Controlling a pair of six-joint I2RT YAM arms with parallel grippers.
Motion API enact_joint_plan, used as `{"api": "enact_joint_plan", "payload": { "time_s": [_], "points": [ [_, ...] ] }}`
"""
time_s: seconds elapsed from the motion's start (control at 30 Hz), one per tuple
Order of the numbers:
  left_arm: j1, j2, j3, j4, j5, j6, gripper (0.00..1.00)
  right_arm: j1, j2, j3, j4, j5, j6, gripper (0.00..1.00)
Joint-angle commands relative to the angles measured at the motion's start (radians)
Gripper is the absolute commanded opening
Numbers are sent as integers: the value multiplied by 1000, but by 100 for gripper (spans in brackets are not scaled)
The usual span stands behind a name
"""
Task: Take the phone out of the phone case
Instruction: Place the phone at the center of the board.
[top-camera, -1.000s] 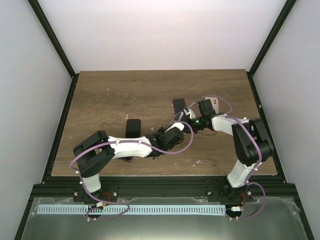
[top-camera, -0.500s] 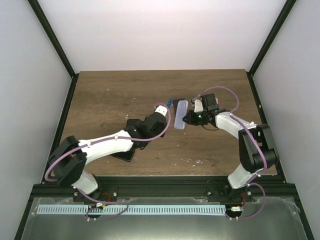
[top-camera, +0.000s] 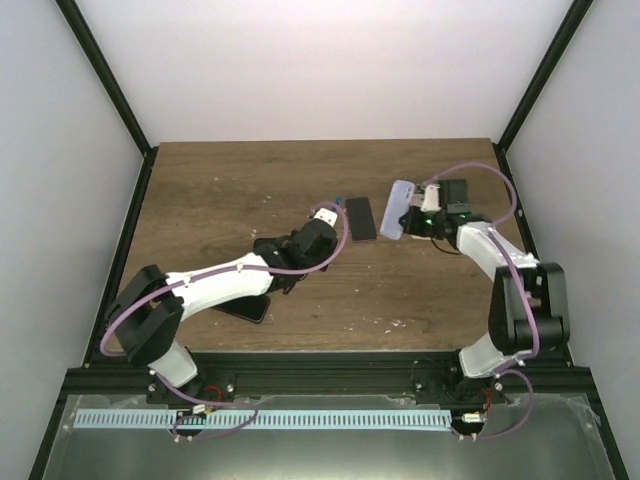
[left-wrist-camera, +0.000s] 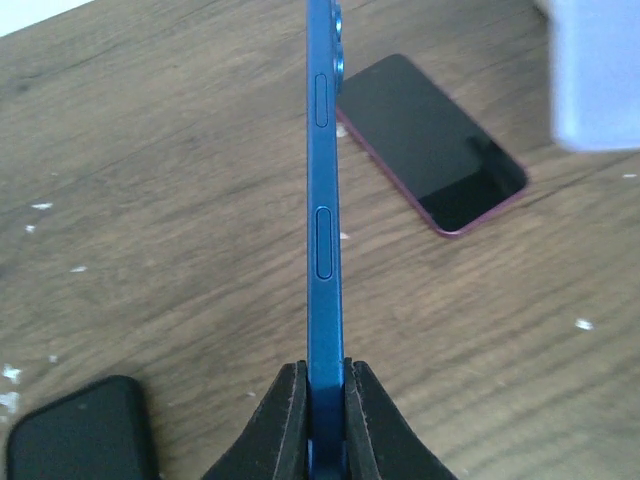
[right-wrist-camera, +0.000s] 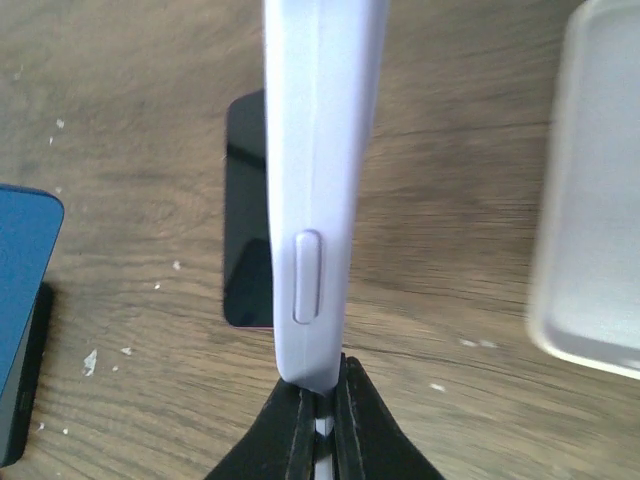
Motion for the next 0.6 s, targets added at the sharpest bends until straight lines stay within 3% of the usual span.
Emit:
{"api": "enact_joint_plan", "payload": {
  "time_s": [0.0,0.17,0.37,0.57],
  "points": [
    [28,86,145,-67,-145,91,0,-111,-144,-52,41,-74,-110,1],
    [29,217,273,-154,-256,156,0,-211,-193,-6,-70,-102,-257,1],
    [34,321,365,-219,-324,192,0,-352,-227,59,-207,-356,-476,1],
    [35,417,442,-297,-350,191,0,-367,-163,188,-469,-323,-695,1]
  ]
}}
